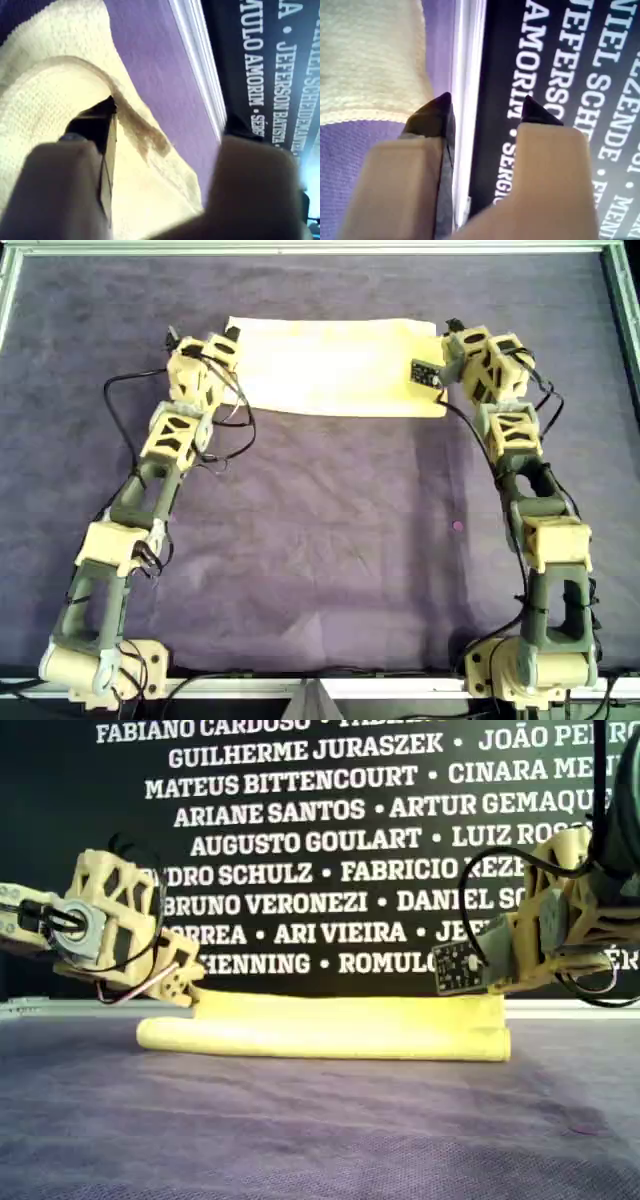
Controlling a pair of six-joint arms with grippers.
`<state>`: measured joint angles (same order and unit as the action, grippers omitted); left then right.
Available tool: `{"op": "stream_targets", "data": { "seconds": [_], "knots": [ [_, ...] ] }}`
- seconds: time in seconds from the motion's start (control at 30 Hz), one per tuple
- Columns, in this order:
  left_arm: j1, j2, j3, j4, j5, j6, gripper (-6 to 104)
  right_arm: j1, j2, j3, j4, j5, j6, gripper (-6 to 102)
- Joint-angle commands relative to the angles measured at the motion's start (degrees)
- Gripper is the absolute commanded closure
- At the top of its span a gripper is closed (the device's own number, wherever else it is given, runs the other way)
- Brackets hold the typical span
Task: Fold a cloth
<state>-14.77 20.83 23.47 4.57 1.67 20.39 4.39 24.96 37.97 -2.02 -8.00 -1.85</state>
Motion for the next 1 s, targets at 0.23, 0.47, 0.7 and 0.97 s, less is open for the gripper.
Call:
{"op": "stream_targets", "data": {
  "seconds": [0.23,0.47,0.7,0.97],
  "knots": [
    [0.8,3.3,-4.7,-0.1,-0.5,-0.4,2,0.0,12.7,-3.4,5.8,-0.6,-0.18,40],
    [0.4,13.6,-3.5,5.8,-0.6,-0.4,2,-0.4,16.9,-3.3,13.0,-0.6,-0.18,40],
    [0.4,21.8,-3.6,33.3,-0.6,-0.8,2,0.4,23.6,-3.3,23.9,-0.7,-0.18,38],
    [1.1,21.1,-4.0,37.5,-0.5,-0.8,2,0.5,33.5,-3.2,44.0,-0.7,-0.26,23]
  ]
}}
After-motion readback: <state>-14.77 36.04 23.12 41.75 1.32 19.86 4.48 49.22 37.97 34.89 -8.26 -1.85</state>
